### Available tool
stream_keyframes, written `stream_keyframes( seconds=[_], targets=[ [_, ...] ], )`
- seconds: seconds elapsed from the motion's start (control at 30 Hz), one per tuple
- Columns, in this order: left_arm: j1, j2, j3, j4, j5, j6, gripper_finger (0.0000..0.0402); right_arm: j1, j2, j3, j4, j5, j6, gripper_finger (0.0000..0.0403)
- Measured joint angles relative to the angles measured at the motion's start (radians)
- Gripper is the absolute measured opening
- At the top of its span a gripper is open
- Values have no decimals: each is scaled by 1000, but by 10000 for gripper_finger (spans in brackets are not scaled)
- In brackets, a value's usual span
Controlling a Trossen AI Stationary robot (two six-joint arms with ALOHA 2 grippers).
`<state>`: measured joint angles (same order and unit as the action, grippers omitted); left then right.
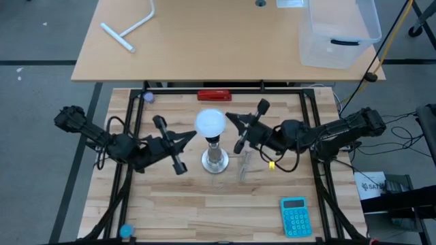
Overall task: Screw lightbulb
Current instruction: Insert the white lightbulb into the silver lamp
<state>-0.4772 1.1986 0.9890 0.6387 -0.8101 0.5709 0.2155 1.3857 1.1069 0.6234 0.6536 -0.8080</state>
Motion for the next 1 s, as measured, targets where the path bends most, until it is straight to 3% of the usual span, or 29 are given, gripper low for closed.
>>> stream_keyframes(
  seconds=[0.27, 0.73, 1.0],
  targets=[
    [35, 6, 0, -2, 3, -21, 0, -7, 0, 0, 55, -70, -27, 0],
    [70, 4, 1, -43, 5, -66, 0, 16, -4, 1, 29, -63, -26, 0],
    [87, 4, 1, -57, -53, -74, 0, 48, -5, 1, 22, -85, -27, 0]
  ],
)
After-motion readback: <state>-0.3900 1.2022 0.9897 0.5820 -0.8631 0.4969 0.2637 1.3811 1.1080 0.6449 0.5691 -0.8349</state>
